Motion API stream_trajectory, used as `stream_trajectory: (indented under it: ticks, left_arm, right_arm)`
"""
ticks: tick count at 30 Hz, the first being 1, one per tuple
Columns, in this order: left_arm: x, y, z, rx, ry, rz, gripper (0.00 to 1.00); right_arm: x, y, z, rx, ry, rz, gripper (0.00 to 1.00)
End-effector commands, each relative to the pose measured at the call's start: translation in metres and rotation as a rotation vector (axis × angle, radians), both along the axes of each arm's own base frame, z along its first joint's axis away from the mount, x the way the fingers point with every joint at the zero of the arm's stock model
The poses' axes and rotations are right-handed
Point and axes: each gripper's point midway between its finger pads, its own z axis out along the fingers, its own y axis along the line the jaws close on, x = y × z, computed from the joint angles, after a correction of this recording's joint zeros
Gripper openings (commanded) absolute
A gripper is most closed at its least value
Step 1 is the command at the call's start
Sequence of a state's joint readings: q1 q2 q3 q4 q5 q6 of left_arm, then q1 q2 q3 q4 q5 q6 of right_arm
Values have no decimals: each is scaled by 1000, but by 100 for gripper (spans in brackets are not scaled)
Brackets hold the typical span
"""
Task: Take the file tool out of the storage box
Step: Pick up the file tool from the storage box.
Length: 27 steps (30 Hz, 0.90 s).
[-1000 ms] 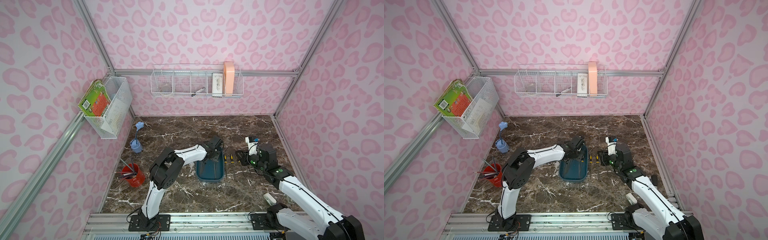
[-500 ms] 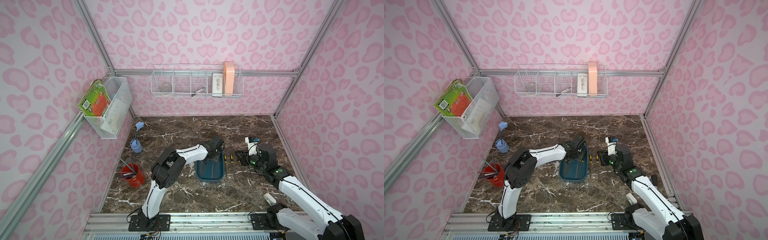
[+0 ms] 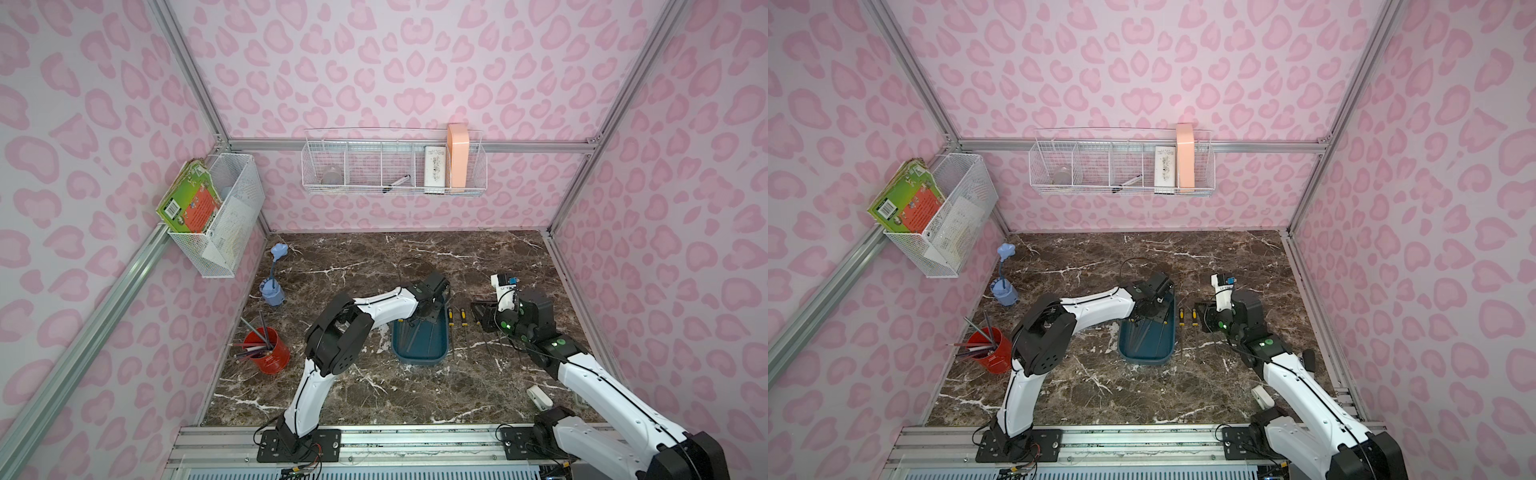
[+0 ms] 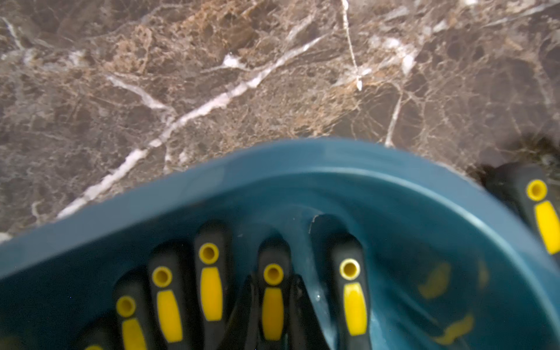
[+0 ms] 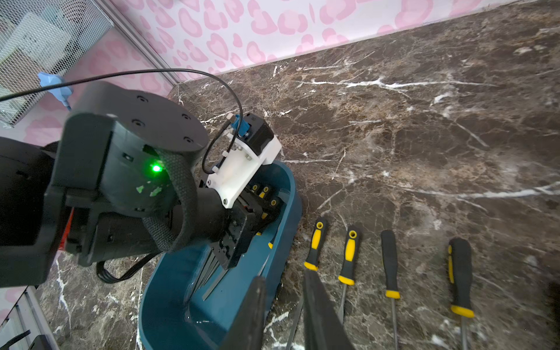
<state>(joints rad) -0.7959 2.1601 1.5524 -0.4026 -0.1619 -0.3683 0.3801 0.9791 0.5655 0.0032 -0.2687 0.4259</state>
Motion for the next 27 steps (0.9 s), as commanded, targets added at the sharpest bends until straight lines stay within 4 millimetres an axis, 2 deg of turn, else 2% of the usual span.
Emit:
stream_trajectory:
  ticks: [1,3,9,11,15,20,24,27]
  left_arm:
    - [-5,-5,9,-41,12,-12,5]
    - [-3,-9,30,-91,-25,-21,2]
    - [0,-14,129,-265,-170,-67,0]
    - [-3,-15,164,-344,-217,-92,0]
    - [-20,-14,213,-596,-252,-164,0]
    - [-42,1,257,-811,-388,-236,0]
    - [-64,18,282,-900,-449,-242,0]
    - [-82,24,300,-977,-468,-281,0]
  right_arm:
    - [2,1,5,14,-25,-2,23]
    - [2,1,6,20,-28,-2,23]
    - [-1,3,13,40,-50,11,25]
    - [-4,6,19,57,-68,35,26]
    - [-18,17,43,127,-158,122,29]
    - [-43,36,70,269,-238,278,36]
    - [-59,55,79,384,-214,406,37]
    - [-75,81,83,424,-197,518,38]
